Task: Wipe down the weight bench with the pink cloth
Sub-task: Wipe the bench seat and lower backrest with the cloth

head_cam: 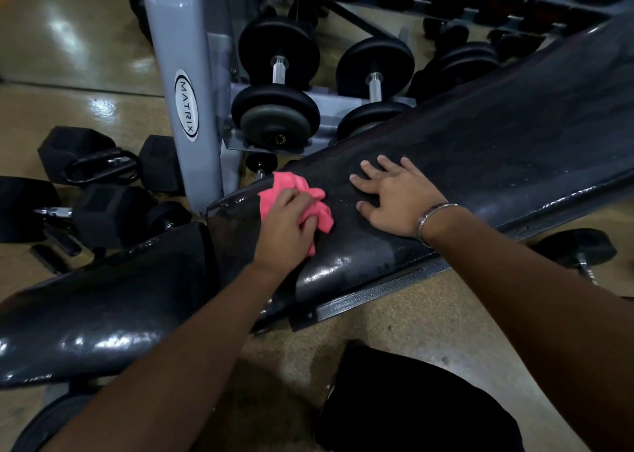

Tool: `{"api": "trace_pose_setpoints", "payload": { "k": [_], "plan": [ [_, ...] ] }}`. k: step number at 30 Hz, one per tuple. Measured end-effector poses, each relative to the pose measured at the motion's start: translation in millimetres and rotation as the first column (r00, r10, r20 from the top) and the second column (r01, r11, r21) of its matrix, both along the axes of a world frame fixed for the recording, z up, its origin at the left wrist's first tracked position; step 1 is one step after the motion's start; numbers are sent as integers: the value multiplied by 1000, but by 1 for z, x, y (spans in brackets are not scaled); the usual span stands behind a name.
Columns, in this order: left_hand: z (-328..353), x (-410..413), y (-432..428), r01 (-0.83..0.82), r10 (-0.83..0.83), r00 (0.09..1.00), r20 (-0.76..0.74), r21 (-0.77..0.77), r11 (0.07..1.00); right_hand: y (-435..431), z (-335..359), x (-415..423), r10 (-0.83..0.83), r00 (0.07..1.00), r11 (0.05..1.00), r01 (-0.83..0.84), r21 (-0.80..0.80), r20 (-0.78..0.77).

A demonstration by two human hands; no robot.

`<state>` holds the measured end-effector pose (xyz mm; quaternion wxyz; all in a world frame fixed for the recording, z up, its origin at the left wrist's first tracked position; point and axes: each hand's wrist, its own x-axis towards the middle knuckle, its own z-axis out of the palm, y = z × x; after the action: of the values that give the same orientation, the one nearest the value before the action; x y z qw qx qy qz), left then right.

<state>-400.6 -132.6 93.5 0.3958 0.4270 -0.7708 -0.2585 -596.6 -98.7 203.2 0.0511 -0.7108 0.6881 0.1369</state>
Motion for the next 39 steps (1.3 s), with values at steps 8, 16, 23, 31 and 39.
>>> {"api": "trace_pose_setpoints", "payload": {
  "k": [8, 16, 23, 31, 39],
  "plan": [
    [-5, 5, -9, 127, -125, 992, 29, -56, 990, 1, 1, -2, 1, 1000, 1000, -1, -17, 14],
    [3, -14, -8, 39, -40, 998, -56, -8, 999, 1, 7, -1, -16, 991, 998, 23, -52, 130],
    [17, -30, -30, -69, 72, 996, -54, 52, 996, 3, 22, -15, 19, 973, 962, 44, -268, 229],
    [5, -17, -52, -7, 17, 992, -123, 83, 997, 11, 22, -49, 59, 991, 954, -20, -300, 120],
    [10, -18, -53, 2, 12, 994, -104, 133, 991, 10, 19, -54, 19, 999, 935, -3, -354, 43]
  ]
}}
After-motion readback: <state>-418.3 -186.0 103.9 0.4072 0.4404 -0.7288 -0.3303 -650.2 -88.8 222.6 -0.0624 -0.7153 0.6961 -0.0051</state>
